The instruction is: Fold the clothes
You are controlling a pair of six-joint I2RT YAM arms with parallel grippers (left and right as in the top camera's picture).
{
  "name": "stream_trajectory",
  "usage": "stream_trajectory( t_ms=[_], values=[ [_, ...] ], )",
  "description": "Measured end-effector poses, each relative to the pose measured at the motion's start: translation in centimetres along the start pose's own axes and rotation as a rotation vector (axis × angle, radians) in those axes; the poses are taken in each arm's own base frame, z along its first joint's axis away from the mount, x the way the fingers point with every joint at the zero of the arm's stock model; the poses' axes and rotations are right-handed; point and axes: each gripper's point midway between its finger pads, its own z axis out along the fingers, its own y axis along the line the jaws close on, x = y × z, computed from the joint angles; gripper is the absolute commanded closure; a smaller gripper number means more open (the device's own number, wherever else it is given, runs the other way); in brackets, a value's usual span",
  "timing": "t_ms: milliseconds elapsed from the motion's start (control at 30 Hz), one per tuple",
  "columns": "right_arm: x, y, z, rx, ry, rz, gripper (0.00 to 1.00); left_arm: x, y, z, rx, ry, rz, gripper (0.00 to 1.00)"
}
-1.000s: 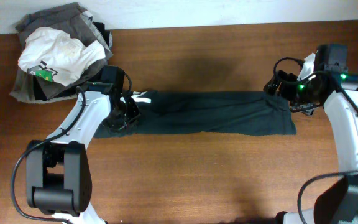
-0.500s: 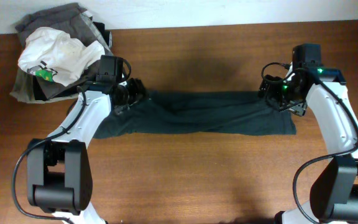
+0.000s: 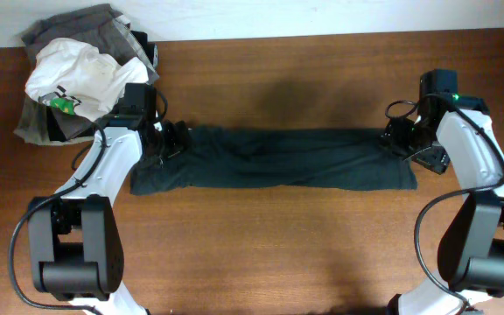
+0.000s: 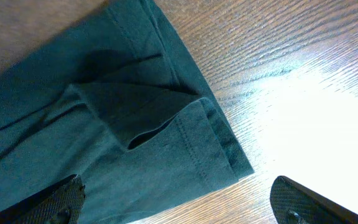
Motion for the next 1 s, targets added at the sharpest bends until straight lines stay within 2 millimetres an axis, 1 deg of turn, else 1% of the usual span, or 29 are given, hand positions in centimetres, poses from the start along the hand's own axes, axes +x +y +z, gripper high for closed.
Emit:
stream_trajectory(
  t_ms=[33,67,100,133,167,200,233,267,500,600,733,800,867,1000],
  values=[
    [0.1,-0.1,0.3,0.006,0.009,-0.002,0.00,0.0,0.0,0.0,0.000,-0.001,0.004,0.01],
    [0.2,-0.1,0.5,0.009,0.015,-0.004,0.08,0.0,0.0,0.0,0.000,0.000,0.008,0.01],
    [0.3,-0.2,0.8,0.013,0.024,-0.006,0.32,0.0,0.0,0.0,0.000,0.000,0.012,0.01],
    [0.4,-0.2,1.0,0.017,0.031,-0.011,0.48,0.0,0.0,0.0,0.000,0.000,0.014,0.01],
    [0.6,-0.3,1.2,0.028,0.041,-0.017,0.72,0.0,0.0,0.0,0.000,0.000,0.015,0.01],
    [0.8,-0.5,1.5,0.045,0.053,-0.008,0.86,0.0,0.0,0.0,-0.001,0.000,0.016,0.01],
    [0.9,-0.6,1.7,0.055,0.059,-0.004,0.93,0.0,0.0,0.0,-0.001,0.000,0.018,0.01],
    [1.0,-0.7,1.9,0.063,0.066,-0.001,0.96,0.0,0.0,0.0,-0.001,0.000,0.018,0.01],
    [0.9,-0.7,2.2,0.064,0.064,0.018,0.96,0.0,0.0,0.0,-0.001,-0.001,0.019,0.01],
    [0.7,0.0,3.3,0.039,0.072,0.017,0.96,0.0,0.0,0.0,-0.001,-0.001,0.019,0.01],
    [0.5,1.0,5.8,0.011,0.092,0.015,0.96,0.0,0.0,0.0,-0.003,-0.002,0.019,0.01],
    [0.2,1.4,6.8,0.002,0.086,0.014,0.96,0.0,0.1,0.0,-0.003,-0.002,0.019,0.01],
    [-0.4,1.7,7.3,-0.008,0.065,0.016,0.96,0.0,0.0,0.0,-0.003,-0.002,0.019,0.01],
    [-2.1,2.2,7.5,-0.026,-0.004,0.020,0.96,0.0,0.0,0.0,-0.003,-0.002,0.019,0.01]
  ],
)
